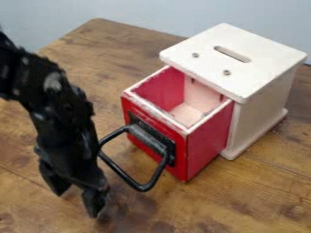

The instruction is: Close the drawer

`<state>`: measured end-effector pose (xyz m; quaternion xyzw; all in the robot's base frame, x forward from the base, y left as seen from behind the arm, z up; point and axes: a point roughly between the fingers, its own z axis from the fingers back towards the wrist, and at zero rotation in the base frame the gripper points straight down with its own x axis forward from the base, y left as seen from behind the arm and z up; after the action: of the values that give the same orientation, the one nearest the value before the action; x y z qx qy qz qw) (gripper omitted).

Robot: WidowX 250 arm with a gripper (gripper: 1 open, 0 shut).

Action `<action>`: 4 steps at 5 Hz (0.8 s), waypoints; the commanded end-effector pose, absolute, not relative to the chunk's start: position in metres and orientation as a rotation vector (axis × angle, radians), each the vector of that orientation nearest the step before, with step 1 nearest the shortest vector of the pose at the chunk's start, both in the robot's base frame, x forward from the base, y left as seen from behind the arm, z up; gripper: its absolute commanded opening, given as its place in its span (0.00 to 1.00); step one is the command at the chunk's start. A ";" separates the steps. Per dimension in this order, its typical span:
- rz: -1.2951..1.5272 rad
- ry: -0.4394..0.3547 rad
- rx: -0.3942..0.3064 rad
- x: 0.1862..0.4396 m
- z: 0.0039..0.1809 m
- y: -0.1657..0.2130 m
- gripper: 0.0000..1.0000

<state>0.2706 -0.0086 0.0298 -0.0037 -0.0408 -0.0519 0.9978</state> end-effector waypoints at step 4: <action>-0.100 -0.145 -0.004 0.291 0.045 -0.012 1.00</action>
<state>0.2867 -0.0149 0.0367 -0.0023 -0.0567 -0.0556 0.9968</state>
